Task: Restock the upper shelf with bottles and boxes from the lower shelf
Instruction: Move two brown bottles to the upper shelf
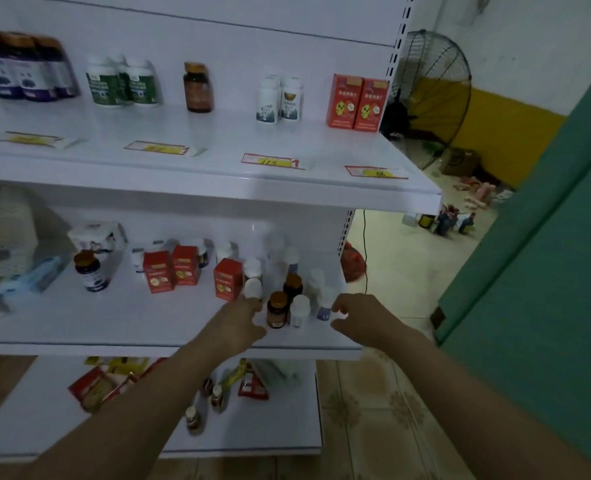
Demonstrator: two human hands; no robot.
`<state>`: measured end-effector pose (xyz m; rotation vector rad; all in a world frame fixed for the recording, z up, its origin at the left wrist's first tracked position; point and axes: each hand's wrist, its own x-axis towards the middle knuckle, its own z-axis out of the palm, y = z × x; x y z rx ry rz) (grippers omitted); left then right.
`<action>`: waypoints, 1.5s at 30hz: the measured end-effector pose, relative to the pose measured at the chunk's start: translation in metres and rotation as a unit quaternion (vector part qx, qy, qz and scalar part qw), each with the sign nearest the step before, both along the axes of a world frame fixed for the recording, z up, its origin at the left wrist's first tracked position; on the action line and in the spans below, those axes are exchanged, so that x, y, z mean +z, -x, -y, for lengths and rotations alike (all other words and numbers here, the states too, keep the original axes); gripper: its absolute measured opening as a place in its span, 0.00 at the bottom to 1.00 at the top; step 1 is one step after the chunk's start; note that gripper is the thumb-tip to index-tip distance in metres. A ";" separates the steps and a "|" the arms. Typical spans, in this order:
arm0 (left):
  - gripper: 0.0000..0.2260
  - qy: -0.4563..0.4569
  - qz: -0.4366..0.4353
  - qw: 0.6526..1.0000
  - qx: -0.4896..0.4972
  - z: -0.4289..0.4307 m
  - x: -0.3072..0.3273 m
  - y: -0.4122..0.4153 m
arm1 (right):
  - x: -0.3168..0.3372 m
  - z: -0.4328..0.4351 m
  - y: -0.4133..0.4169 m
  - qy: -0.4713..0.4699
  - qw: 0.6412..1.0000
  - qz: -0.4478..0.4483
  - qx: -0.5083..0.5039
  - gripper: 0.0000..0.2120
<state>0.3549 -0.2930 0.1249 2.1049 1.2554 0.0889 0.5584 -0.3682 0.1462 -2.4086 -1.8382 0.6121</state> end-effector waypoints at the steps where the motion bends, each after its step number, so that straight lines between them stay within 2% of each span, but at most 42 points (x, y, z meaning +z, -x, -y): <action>1: 0.24 0.011 -0.006 1.000 0.006 -0.008 -0.012 0.001 | -0.009 -0.009 0.001 0.004 1.000 0.000 -0.002 0.16; 3: 0.27 0.029 -0.009 0.999 0.020 -0.026 -0.032 -0.001 | -0.027 -0.028 0.002 0.001 1.000 -0.010 -0.007 0.17; 7: 0.25 0.050 0.003 0.998 0.044 -0.057 -0.070 -0.014 | -0.062 -0.070 0.003 -0.004 1.000 -0.015 -0.015 0.19; 11: 0.29 0.065 0.019 0.996 0.053 -0.078 -0.103 -0.034 | -0.087 -0.109 -0.004 -0.030 0.999 -0.001 -0.028 0.17; 16: 0.24 0.077 0.061 0.993 0.070 -0.112 -0.136 -0.061 | -0.113 -0.166 -0.016 -0.045 0.998 0.031 -0.036 0.19; 17: 0.22 0.086 0.077 0.991 0.070 -0.118 -0.145 -0.065 | -0.120 -0.177 -0.017 -0.040 0.998 0.036 -0.033 0.20; 19: 0.11 0.085 0.097 0.989 0.068 -0.125 -0.157 -0.075 | -0.136 -0.193 -0.018 -0.028 0.999 0.035 -0.023 0.22; 22: 0.15 0.102 0.116 0.986 0.066 -0.132 -0.174 -0.083 | -0.157 -0.206 -0.018 -0.004 0.999 0.034 -0.008 0.26; 24: 0.11 0.113 0.132 0.983 0.062 -0.131 -0.182 -0.083 | -0.163 -0.208 -0.019 -0.011 1.000 0.014 -0.018 0.27; 28: 0.13 0.111 0.181 0.973 0.092 -0.128 -0.187 -0.076 | -0.161 -0.203 -0.025 -0.066 0.994 -0.061 -0.064 0.21; 31: 0.13 0.108 0.252 0.949 0.157 -0.131 -0.173 -0.071 | -0.142 -0.195 -0.028 -0.148 0.972 -0.137 -0.118 0.23; 33: 0.15 0.115 0.294 0.934 0.170 -0.132 -0.156 -0.067 | -0.120 -0.188 -0.031 -0.181 0.963 -0.157 -0.123 0.23; 36: 0.19 0.144 0.354 0.904 0.191 -0.125 -0.123 -0.054 | -0.090 -0.176 -0.032 -0.189 0.954 -0.200 -0.122 0.15; 38: 0.21 0.169 0.373 0.892 0.192 -0.115 -0.095 -0.042 | -0.071 -0.165 -0.028 -0.189 0.935 -0.267 -0.136 0.19; 40: 0.12 0.217 0.409 0.870 0.170 -0.098 -0.067 -0.031 | -0.054 -0.150 -0.021 -0.190 0.896 -0.372 -0.149 0.22; 41: 0.09 0.247 0.433 0.849 0.171 -0.089 -0.055 -0.025 | -0.047 -0.141 -0.016 -0.194 0.871 -0.424 -0.156 0.23; 45: 0.16 0.347 0.503 0.767 0.196 -0.046 -0.020 -0.005 | -0.033 -0.097 0.009 -0.172 0.755 -0.602 -0.193 0.20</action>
